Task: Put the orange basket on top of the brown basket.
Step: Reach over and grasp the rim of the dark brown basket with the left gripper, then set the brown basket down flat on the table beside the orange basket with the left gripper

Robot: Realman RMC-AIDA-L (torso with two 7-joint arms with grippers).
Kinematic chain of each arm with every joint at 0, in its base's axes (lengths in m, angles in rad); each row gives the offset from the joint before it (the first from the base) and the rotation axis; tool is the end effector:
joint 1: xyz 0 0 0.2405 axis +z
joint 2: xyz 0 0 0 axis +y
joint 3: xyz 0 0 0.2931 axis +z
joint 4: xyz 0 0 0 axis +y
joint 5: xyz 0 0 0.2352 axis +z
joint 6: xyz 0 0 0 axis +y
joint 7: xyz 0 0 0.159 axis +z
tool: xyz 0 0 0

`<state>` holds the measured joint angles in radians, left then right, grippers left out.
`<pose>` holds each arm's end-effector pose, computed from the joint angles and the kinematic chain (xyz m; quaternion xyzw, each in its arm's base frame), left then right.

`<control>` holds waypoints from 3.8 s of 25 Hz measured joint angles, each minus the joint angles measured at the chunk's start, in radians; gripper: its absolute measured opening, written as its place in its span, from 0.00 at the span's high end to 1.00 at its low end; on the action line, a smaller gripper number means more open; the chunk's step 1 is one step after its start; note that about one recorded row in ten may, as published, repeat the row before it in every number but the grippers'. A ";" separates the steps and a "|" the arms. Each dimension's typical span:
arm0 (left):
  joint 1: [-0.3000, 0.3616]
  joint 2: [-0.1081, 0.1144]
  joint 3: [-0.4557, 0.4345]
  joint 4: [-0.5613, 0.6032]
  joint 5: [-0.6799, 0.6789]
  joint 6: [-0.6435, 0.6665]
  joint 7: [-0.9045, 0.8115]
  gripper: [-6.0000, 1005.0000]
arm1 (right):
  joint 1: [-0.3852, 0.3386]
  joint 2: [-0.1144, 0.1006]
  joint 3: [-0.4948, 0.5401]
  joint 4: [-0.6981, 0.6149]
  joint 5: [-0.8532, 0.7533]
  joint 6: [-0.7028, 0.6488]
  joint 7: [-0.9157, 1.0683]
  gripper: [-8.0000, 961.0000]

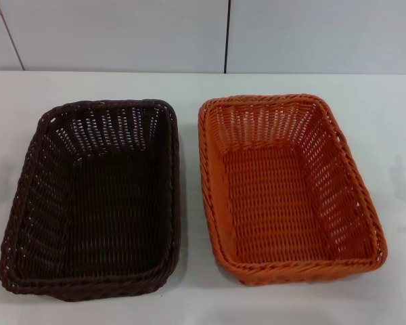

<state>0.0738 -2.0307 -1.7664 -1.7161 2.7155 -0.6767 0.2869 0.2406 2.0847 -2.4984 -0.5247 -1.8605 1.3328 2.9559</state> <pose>-0.3367 0.3456 0.1217 -0.6953 -0.3951 -0.0315 0.5995 0.3512 0.3161 -0.0532 -0.5790 0.2497 0.3392 0.6981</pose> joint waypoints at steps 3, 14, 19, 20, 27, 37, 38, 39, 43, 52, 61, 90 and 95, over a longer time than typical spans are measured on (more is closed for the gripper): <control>0.000 0.000 0.000 0.000 0.000 0.000 0.000 0.22 | 0.008 -0.001 0.002 0.002 0.001 -0.014 0.000 0.26; -0.164 -0.031 0.063 -0.021 -0.031 -0.373 0.023 0.22 | 0.011 -0.003 0.004 0.006 0.001 -0.016 0.000 0.27; -0.173 -0.030 0.070 0.015 -0.037 -0.399 -0.001 0.22 | 0.013 -0.003 0.008 0.008 -0.002 -0.017 0.000 0.27; -0.173 -0.030 0.070 0.019 -0.037 -0.400 -0.002 0.22 | 0.015 -0.003 0.008 0.008 -0.002 -0.017 0.000 0.27; -0.205 -0.029 0.063 0.120 -0.036 -0.404 -0.017 0.23 | 0.025 -0.005 0.009 0.020 -0.005 -0.020 0.000 0.27; -0.242 -0.030 0.076 0.153 -0.046 -0.430 -0.004 0.25 | 0.024 -0.005 0.004 0.020 -0.006 -0.014 0.000 0.28; -0.242 -0.030 0.076 0.153 -0.047 -0.430 -0.001 0.25 | 0.024 -0.005 0.004 0.020 -0.006 -0.013 0.000 0.28; -0.242 -0.029 0.075 0.153 -0.049 -0.431 0.003 0.25 | 0.024 -0.005 0.003 0.020 -0.006 -0.013 0.000 0.28; -0.244 -0.029 0.077 0.139 -0.053 -0.436 0.022 0.41 | 0.023 -0.005 0.002 0.020 -0.006 -0.012 0.000 0.28; -0.248 -0.029 0.064 0.103 -0.053 -0.479 0.165 0.64 | 0.022 -0.005 0.001 0.016 -0.008 -0.009 0.000 0.28; -0.315 -0.027 -0.076 0.089 -0.057 -0.591 0.533 0.70 | 0.020 -0.005 0.001 0.010 -0.008 -0.002 0.000 0.29; -0.815 -0.030 -0.179 0.626 -0.168 -0.531 1.367 0.69 | 0.041 -0.008 0.003 -0.007 -0.017 0.018 0.000 0.30; -0.832 -0.032 -0.141 0.675 -0.209 -0.428 1.388 0.69 | 0.047 -0.008 0.004 -0.002 -0.020 0.016 0.000 0.30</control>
<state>-0.7586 -2.0622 -1.9077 -1.0411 2.5067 -1.1052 1.6746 0.2877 2.0768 -2.4941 -0.5271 -1.8806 1.3492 2.9558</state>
